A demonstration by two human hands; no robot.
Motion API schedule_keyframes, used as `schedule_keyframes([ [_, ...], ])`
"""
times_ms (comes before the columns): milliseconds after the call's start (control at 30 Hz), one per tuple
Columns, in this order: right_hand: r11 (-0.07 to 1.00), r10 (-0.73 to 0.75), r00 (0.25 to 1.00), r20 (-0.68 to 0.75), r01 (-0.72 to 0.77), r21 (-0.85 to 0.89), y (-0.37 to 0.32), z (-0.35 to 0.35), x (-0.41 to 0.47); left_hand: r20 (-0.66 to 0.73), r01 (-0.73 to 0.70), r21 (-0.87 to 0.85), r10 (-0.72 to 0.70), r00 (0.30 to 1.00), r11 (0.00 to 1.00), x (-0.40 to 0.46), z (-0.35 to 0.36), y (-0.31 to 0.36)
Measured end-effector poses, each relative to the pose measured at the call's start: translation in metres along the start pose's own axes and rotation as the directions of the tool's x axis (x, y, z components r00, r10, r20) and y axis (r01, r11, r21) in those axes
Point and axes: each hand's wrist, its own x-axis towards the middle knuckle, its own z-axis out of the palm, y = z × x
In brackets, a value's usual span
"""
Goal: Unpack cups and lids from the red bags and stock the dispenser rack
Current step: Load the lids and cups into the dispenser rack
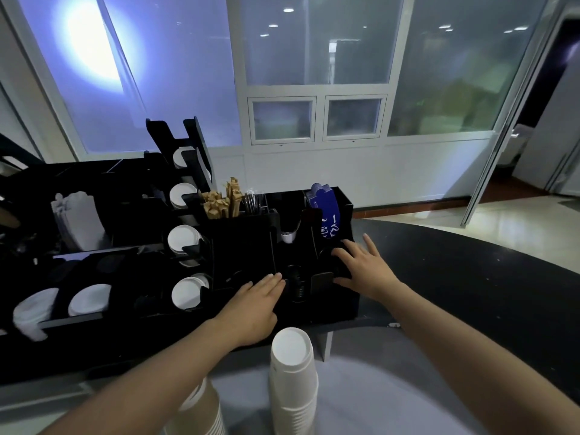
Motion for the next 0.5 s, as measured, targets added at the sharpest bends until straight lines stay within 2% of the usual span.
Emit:
schedule_keyframes([
  [267,0.992,0.015,1.0,0.0,-0.015,-0.124,-0.017,0.023,-0.016,-0.024,-0.014,0.02,0.014,1.0,1.0,0.003,0.008,-0.007],
  [367,0.984,0.02,0.998,0.051,-0.01,-0.176,-0.017,0.023,-0.021,-0.03,-0.015,0.031,0.016,0.999,0.999,0.005,0.009,-0.007],
  [500,0.992,0.036,0.993,0.116,-0.022,-0.128,-0.018,0.013,-0.016,-0.024,-0.013,0.037,0.014,1.0,0.999,0.008,0.008,-0.005],
])
